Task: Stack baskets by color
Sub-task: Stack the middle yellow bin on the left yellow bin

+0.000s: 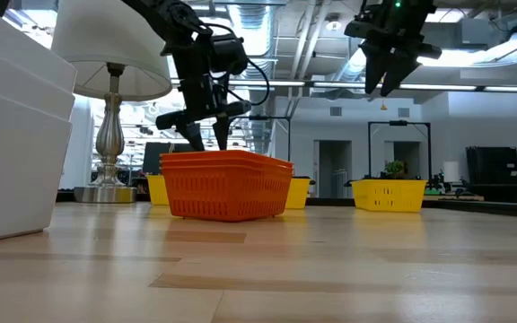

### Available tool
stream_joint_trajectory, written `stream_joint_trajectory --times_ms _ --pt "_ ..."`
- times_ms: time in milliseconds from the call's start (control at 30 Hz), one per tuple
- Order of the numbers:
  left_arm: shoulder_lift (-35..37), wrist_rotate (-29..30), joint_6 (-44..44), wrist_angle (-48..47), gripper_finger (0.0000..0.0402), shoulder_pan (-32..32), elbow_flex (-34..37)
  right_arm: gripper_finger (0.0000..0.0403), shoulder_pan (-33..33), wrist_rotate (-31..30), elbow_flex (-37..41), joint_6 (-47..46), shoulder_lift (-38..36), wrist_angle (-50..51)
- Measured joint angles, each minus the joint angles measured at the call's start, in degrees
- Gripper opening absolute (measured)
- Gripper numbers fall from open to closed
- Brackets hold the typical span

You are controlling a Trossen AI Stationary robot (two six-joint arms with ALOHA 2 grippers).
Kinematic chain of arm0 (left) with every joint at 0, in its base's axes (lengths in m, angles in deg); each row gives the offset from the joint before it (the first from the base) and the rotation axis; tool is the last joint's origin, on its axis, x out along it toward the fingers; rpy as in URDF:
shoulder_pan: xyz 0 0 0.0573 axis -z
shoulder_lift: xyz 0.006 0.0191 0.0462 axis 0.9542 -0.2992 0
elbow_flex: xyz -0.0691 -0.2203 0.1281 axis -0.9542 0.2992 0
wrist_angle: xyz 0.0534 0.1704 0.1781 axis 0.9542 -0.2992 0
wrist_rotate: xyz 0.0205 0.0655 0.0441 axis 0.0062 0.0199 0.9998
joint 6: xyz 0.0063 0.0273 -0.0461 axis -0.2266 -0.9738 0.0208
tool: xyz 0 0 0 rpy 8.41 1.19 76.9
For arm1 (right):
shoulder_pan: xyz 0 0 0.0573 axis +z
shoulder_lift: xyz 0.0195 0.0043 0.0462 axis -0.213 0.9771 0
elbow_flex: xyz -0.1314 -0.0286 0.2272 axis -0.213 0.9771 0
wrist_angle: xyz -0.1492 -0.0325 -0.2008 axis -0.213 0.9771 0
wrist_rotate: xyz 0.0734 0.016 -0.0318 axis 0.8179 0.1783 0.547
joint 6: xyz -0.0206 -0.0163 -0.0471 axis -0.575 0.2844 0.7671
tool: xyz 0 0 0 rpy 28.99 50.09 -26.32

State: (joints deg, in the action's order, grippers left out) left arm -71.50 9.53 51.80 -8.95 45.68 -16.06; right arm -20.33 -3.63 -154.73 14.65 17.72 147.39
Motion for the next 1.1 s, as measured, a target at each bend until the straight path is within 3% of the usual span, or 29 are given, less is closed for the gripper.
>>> stream_joint_trajectory --times_ms 267,500,733,1100 --pt "0.01 -0.22 -0.09 0.21 0.0196 0.07 0.0 0.0205 -0.32 0.14 0.0 0.19 0.0 -0.01" --pt "0.02 -9.19 2.34 11.22 0.0196 1.03 0.0 0.02 -4.24 0.16 0.0 2.81 0.0 0.02" --pt "-2.4 -2.63 6.62 14.56 0.0196 3.17 -0.07 0.0194 -5.91 1.26 0.0 3.0 -0.33 0.43" --pt "-13.22 -7.31 10.49 13.77 0.0196 2.34 -6.09 0.0192 -5.12 1.85 0.0 4.52 -1.16 3.2"
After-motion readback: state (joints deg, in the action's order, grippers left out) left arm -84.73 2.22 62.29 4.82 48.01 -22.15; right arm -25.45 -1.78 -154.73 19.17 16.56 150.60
